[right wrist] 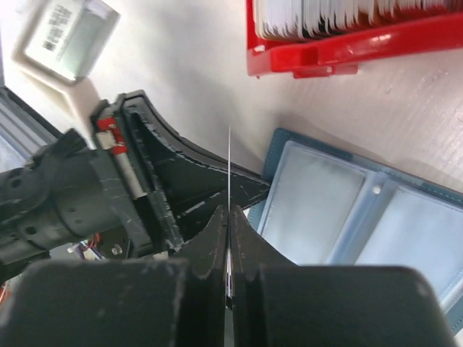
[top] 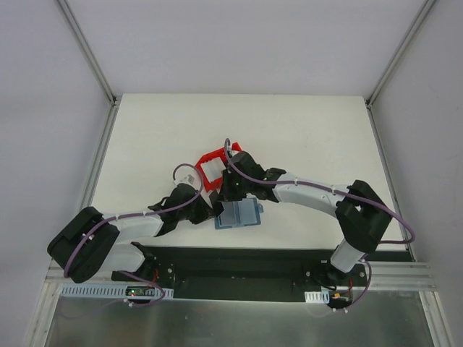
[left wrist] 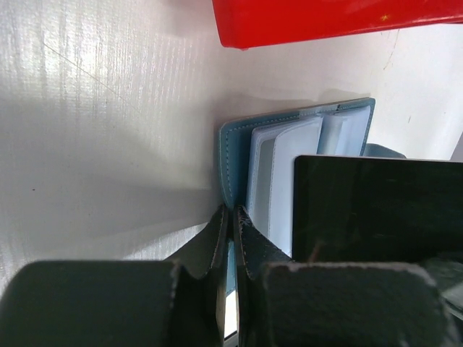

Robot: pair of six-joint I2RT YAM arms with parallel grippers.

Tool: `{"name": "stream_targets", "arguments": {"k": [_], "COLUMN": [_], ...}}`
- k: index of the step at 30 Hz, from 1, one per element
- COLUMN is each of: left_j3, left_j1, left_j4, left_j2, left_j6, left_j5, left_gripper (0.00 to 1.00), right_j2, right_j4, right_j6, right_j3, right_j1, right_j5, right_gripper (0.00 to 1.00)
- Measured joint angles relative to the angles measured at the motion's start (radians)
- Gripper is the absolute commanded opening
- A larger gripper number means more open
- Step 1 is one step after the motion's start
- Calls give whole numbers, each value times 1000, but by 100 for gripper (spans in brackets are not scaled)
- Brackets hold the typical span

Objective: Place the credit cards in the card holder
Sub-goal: Turn over the card slot in the card holder, then insert the credit card into the card holder.

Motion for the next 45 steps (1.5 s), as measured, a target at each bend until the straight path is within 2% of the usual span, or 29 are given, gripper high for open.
{"name": "stream_targets", "arguments": {"k": [8, 13, 18, 22, 31, 45], "left_j3": [-8, -8, -5, 5, 24, 35], "left_j1": [0, 0, 0, 0, 0, 0], "left_j4": [16, 17, 18, 18, 9, -3], "left_j2": [0, 0, 3, 16, 37, 43], "left_j6": [-5, 2, 10, 21, 29, 28], "left_j5": [2, 5, 8, 16, 29, 31], "left_gripper": [0, 0, 0, 0, 0, 0], "right_j2": [-112, -220, -224, -224, -209, -173], "right_j4": [19, 116, 203, 265, 413, 542], "right_j6": [-3, 30, 77, 103, 135, 166], "right_j3": [-30, -221, -375, -437, -505, -595], "right_j1": [-21, -113, -186, -203, -234, -249], "right_j5": [2, -29, -82, -115, -166, -180], "right_gripper": [0, 1, 0, 0, 0, 0]}}
